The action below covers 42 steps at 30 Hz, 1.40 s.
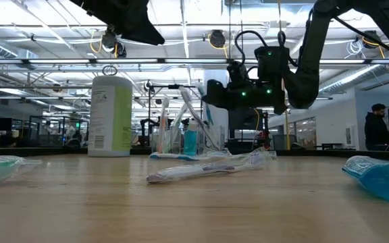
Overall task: Pick & Place toothbrushing station
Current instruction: Put the right blue toothbrush into the transparent organizer, then put the left orange toothbrush into the transparent organizer
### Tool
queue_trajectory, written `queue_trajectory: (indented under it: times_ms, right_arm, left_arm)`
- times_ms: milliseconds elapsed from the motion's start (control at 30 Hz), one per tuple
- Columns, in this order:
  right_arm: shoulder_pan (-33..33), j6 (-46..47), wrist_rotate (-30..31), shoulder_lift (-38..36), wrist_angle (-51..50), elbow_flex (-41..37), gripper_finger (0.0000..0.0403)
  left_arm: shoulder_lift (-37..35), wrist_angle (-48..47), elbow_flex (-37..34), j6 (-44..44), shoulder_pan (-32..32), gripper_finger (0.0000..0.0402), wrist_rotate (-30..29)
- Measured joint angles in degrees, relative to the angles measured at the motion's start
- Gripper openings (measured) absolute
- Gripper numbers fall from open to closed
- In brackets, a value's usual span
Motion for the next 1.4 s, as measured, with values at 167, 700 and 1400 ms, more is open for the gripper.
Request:
queue_trajectory:
  times_ms: [167,700,1400]
  right_arm:
    - [0.6,1.0,0.1,0.0,-4.9,0.0,0.0058]
    - [6.0,-4.8,10.8,-1.4,-11.8,-0.8,0.008]
    - [19.2,2.7,11.5,-40.6,-5.6,-39.0,0.0086]
  left_arm:
    - [0.0,-0.3,0.0,1.8,0.0,0.0152,0.0]
    - [0.0,-0.5,0.0,0.7,0.0,0.0152,0.0]
    - [1.3,-3.9,0.0,-7.4,-0.1,0.0152,9.7]
